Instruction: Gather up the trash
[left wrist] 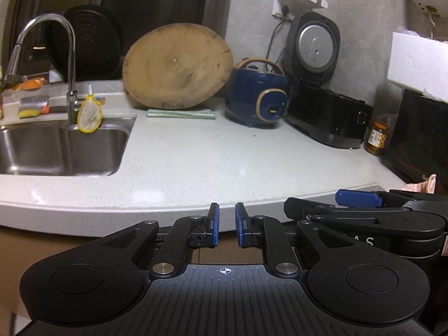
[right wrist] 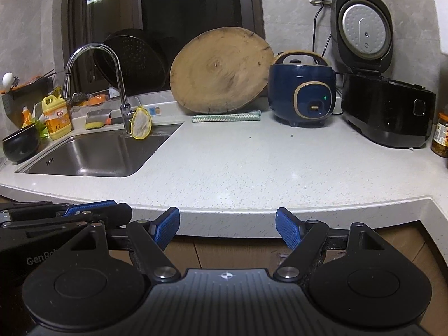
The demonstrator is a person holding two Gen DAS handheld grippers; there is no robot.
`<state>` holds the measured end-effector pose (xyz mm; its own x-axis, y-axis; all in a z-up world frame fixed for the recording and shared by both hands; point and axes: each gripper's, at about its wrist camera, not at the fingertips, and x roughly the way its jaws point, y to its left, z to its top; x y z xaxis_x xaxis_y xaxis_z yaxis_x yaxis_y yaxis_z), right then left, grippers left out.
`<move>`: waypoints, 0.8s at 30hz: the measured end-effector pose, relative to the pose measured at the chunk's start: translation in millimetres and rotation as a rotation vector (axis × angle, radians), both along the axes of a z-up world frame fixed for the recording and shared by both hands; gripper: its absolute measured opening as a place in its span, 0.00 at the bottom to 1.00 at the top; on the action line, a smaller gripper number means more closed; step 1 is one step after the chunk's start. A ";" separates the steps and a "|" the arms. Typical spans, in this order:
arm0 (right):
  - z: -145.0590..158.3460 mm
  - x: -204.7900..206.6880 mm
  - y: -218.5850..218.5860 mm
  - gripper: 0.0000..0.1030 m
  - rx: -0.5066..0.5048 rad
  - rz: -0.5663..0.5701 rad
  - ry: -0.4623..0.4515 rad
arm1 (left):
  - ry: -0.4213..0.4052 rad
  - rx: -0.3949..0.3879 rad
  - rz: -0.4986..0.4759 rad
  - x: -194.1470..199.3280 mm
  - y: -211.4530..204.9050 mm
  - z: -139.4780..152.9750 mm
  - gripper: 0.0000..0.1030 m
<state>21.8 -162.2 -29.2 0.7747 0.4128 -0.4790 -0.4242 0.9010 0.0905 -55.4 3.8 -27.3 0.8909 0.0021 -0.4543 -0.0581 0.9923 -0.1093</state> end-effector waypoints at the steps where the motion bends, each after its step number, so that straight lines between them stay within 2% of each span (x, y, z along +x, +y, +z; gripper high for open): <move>1: -0.7 0.1 -0.3 0.74 -0.001 0.000 0.004 | 0.003 -0.002 0.002 -0.4 0.2 -0.3 0.15; 24: -1.5 -2.9 -12.1 0.74 -0.004 -0.021 0.002 | -0.009 -0.009 -0.029 0.3 -5.9 -1.2 0.15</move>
